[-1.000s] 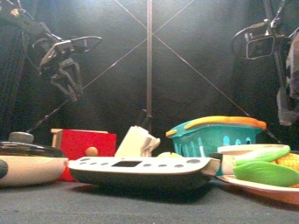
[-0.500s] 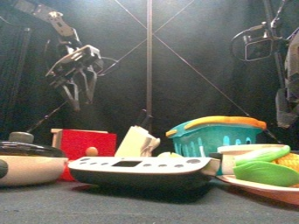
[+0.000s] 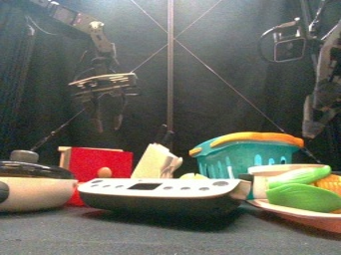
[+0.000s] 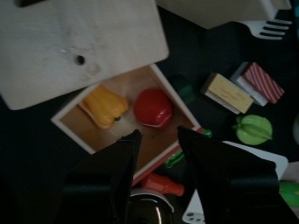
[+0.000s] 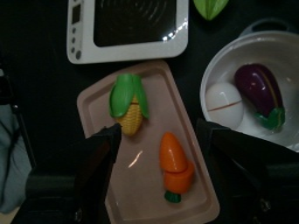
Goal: Grab squash
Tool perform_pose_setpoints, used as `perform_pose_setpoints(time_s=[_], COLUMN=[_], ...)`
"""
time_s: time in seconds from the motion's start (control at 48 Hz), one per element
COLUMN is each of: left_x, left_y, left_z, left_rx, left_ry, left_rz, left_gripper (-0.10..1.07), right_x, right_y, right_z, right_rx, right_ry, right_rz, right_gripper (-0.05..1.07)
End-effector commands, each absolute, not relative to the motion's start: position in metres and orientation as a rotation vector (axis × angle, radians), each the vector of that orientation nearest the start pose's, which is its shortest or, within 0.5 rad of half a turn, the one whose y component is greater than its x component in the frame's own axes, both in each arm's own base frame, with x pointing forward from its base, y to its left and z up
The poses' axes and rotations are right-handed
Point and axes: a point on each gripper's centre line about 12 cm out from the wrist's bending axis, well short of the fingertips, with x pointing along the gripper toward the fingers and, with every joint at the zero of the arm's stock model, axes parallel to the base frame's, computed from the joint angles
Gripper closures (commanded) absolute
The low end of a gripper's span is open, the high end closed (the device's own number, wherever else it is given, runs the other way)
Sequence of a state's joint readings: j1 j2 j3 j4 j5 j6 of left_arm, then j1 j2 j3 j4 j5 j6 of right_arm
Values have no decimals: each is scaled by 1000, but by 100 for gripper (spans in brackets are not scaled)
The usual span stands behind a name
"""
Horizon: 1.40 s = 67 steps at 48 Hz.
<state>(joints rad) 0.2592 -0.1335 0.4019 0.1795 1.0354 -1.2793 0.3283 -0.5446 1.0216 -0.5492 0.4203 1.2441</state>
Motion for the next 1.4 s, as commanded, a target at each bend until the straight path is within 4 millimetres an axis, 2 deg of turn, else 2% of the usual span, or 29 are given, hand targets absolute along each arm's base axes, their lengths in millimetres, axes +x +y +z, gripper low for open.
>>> perform_pose_setpoints(time_s=[0.0,0.104,0.208,0.354,0.438,0.667,0.792,0.979,1.146,1.375], left_x=[342,346,345,351,357,369,369,364,364,359], left_y=[105,109,111,115,116,110,108,109,108,107], left_z=[258,257,244,223,216,208,217,217,208,197], left_rx=[-1074,-1050,-1032,-1017,-1038,-1074,-1091,-1126,-1150,-1159], left_ry=[896,896,942,994,999,971,919,909,907,940], left_rz=[1046,1065,1122,1196,1232,1354,1420,1540,1597,1690], left_gripper=[18,18,18,17,17,17,17,17,17,17], right_x=[239,239,239,240,244,242,239,235,233,227], right_y=[48,48,52,52,53,57,56,52,51,49], right_z=[214,219,214,197,195,188,187,185,194,190], right_rx=[503,577,638,596,570,479,451,432,437,446], right_ry=[718,711,743,794,800,787,780,775,739,747], right_rz=[-187,-197,-204,-222,-221,-157,-150,-150,-137,-142], right_gripper=[4,4,4,4,4,4,4,4,4,4])
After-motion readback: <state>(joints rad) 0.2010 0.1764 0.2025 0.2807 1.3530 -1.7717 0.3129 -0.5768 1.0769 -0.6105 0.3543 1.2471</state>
